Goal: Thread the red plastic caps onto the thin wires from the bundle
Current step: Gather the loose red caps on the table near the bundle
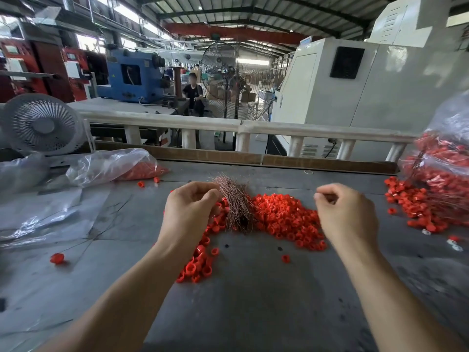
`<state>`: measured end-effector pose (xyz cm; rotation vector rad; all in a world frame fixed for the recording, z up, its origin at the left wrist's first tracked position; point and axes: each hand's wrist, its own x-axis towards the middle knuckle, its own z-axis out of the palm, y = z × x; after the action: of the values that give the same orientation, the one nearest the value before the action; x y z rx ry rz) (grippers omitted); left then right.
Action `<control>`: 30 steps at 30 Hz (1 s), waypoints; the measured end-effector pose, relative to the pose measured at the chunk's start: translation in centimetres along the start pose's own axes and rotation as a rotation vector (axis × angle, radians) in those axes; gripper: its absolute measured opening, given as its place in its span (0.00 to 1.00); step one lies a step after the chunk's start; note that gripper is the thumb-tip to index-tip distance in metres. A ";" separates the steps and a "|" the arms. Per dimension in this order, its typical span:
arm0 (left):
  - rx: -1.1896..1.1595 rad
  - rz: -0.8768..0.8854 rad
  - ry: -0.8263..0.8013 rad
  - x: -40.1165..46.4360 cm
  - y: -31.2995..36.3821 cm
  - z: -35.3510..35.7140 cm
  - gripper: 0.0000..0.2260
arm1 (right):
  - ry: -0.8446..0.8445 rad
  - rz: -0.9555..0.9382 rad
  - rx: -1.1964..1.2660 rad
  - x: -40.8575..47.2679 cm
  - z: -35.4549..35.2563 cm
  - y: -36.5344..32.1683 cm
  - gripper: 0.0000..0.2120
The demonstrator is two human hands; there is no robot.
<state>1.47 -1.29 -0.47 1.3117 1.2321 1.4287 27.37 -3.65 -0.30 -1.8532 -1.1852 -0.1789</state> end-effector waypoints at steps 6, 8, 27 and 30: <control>0.335 0.089 0.011 0.1 -0.4 -0.5 0.05 | -0.015 0.224 -0.219 2.1 -0.5 4.2 0.06; 0.407 0.096 0.027 0.0 -0.3 -0.7 0.05 | -0.063 0.269 -0.263 2.3 -0.4 4.8 0.06; 0.867 0.207 0.035 0.0 -0.5 -1.1 0.06 | -0.414 -0.357 0.070 -3.0 2.7 -2.1 0.04; 0.930 0.194 0.026 0.1 -0.7 -1.2 0.09 | -0.418 -0.424 0.034 -3.8 3.6 -2.8 0.08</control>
<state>0.21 -1.19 -1.12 2.0586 1.9399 0.9925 22.01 -3.05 -2.72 -1.6322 -1.8552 -0.0026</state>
